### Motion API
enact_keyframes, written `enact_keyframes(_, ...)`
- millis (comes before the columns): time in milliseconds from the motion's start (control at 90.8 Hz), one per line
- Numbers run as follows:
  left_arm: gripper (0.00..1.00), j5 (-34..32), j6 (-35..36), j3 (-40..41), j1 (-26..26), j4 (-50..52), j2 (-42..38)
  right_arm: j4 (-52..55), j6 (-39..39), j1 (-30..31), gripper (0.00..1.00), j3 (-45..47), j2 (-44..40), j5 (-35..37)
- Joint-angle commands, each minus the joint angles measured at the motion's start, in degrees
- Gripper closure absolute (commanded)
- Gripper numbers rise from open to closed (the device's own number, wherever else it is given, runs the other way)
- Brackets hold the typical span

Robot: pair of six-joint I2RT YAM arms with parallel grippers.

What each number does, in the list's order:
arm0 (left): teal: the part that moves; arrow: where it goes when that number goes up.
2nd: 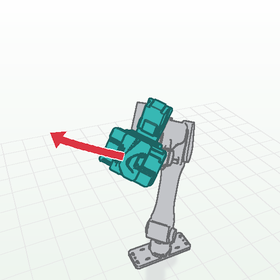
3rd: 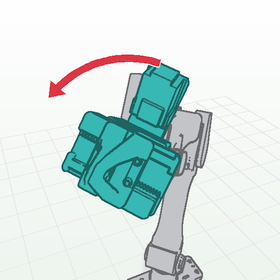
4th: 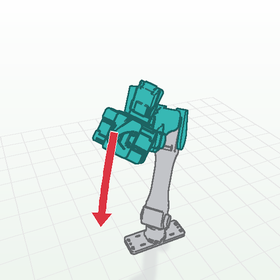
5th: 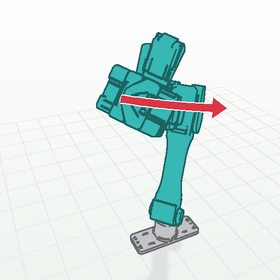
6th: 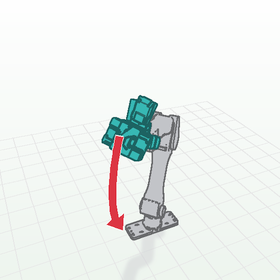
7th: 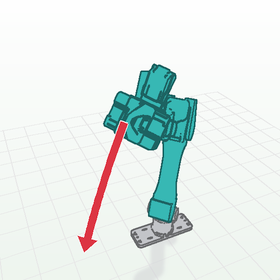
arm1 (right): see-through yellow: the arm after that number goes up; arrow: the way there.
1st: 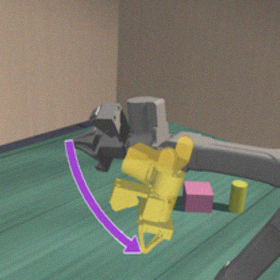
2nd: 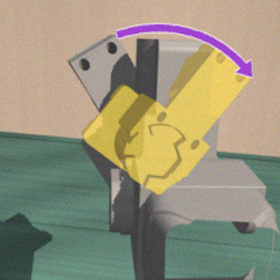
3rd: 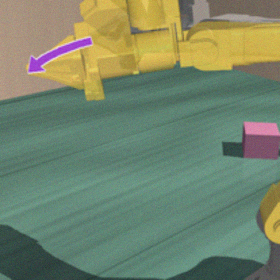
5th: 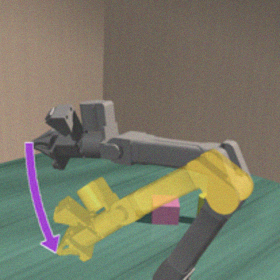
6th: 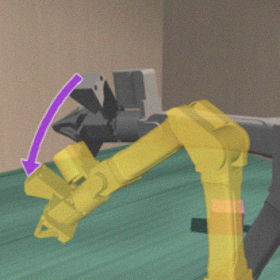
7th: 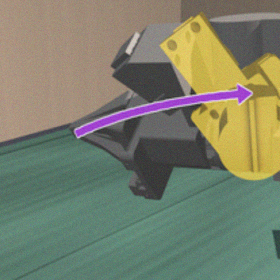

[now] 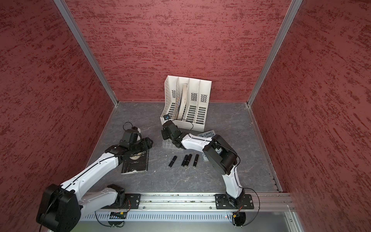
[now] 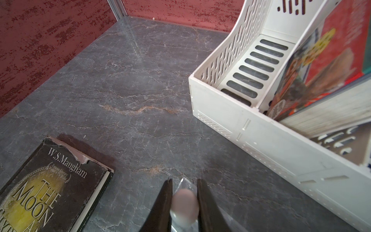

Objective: Arrange the lipsticks in the organizer
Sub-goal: Place the lipstick in the storage box, then pick up the lipstick at the center of the board.

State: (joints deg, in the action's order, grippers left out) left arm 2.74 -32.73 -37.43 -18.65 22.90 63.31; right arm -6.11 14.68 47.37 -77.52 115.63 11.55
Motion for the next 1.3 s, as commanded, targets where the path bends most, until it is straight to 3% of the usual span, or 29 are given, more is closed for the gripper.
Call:
enact_keyframes(0, 0.27, 0.2, 0.0, -0.5, 0.2, -0.3, -0.6, -0.1, -1.0, -0.5, 0.84, -0.2, 0.8, -1.4)
enact_keyframes(672, 0.28, -0.2, 0.7, -2.9, -0.4, 2.7, -1.4, 2.2, -0.1, -0.5, 0.63, -0.8, -3.9, -1.3)
enact_keyframes(826, 0.25, -0.2, 6.4, -7.6, -7.8, 8.0, 0.5, 7.8, 2.0, -0.9, 0.61, 0.5, -11.0, -1.1)
enact_keyframes(937, 0.26, -0.2, 8.7, -9.5, -16.4, 12.5, 2.9, 16.2, 9.3, -2.0, 0.6, 4.3, -17.5, -1.4)
enact_keyframes(1080, 0.31, 2.7, 7.2, -10.9, -23.9, 15.3, 7.8, 24.7, 19.8, -4.4, 0.59, 12.0, -26.5, -5.2)
enact_keyframes(1289, 0.36, 0.9, 5.6, -16.5, -30.2, 18.3, 20.4, 29.9, 23.2, -4.6, 0.58, 19.0, -36.5, -5.6)
